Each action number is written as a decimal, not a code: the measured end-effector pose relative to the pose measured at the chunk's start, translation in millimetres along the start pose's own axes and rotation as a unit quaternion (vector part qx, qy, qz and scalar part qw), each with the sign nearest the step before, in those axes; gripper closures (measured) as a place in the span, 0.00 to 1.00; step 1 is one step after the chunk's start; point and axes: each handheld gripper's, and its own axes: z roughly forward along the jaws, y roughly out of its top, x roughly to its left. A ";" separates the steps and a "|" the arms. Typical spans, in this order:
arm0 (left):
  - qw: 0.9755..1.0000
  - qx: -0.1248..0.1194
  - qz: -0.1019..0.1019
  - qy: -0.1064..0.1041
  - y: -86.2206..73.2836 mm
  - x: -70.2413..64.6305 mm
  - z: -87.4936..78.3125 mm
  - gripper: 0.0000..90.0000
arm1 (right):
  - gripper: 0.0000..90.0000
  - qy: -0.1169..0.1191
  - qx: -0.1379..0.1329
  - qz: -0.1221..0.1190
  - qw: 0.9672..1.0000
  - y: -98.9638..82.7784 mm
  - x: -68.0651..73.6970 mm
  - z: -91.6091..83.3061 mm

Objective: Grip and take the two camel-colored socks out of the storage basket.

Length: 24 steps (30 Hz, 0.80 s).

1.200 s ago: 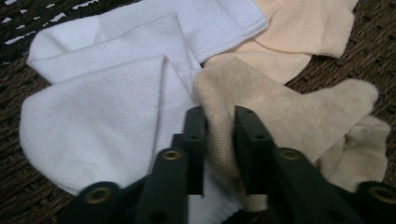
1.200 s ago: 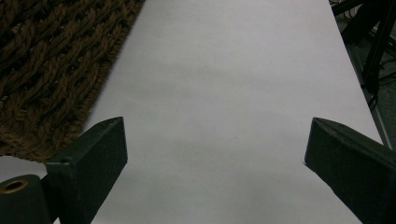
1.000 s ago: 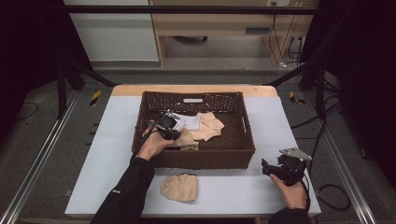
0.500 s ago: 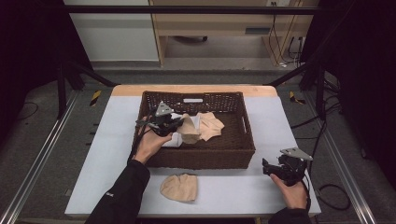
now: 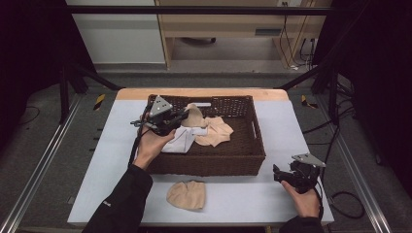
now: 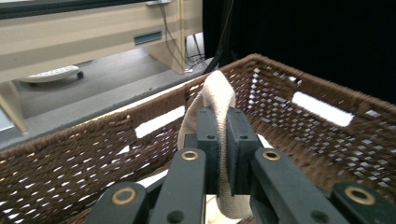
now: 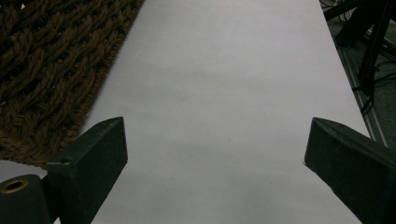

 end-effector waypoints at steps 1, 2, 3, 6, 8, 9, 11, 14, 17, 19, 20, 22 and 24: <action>1.000 -0.002 0.002 -0.002 2.3 -1.4 -2.2 0.94 | 0.07 0.000 0.000 0.002 1.000 0.0 0.0 -0.1; 1.000 -0.005 0.001 -0.002 4.4 -3.2 -3.9 0.94 | 0.07 0.001 0.001 0.002 1.000 0.0 -0.1 0.0; 1.000 -0.005 0.007 -0.001 6.4 -4.7 -6.0 0.94 | 0.07 0.001 0.001 0.002 1.000 0.0 -0.2 0.1; 1.000 -0.014 0.006 -0.006 10.5 -9.2 -13.0 0.94 | 0.07 0.000 -0.001 0.002 1.000 -0.1 -0.6 -0.8; 1.000 -0.027 0.006 -0.013 13.8 -14.6 -21.6 0.94 | 0.07 -0.001 -0.002 -0.001 1.000 -0.2 -1.3 -0.8; 1.000 -0.027 0.006 -0.013 13.8 -14.6 -21.6 0.94 | 0.07 -0.001 -0.002 -0.001 1.000 -0.2 -1.3 -0.8; 0.999 -0.037 0.006 -0.018 17.2 -18.6 -28.9 0.94 | 0.07 -0.001 -0.003 -0.001 1.000 0.0 -1.7 -0.7; 0.998 -0.056 0.006 -0.025 24.4 -24.0 -42.4 0.94 | 0.07 -0.001 -0.004 0.000 1.000 0.0 -1.9 -0.9; 0.997 -0.067 0.009 -0.030 30.9 -29.2 -55.1 0.94 | 0.07 -0.001 -0.002 0.003 1.000 -0.3 -1.9 -0.8; 0.997 -0.072 0.013 -0.034 33.4 -33.3 -62.9 0.94 | 0.07 -0.001 -0.003 0.002 1.000 -0.2 -2.0 -1.1; 0.996 -0.073 0.017 -0.037 33.9 -36.6 -69.5 0.94 | 0.07 -0.001 -0.003 0.004 1.000 -0.1 -1.9 -1.6; 0.996 -0.077 0.017 -0.042 33.1 -40.5 -76.4 0.94 | 0.07 -0.002 -0.005 0.004 1.000 -0.2 -2.1 -2.3; 0.995 -0.082 0.016 -0.047 32.2 -43.7 -82.0 0.94 | 0.07 -0.001 -0.008 0.005 1.000 -0.1 -2.1 -3.5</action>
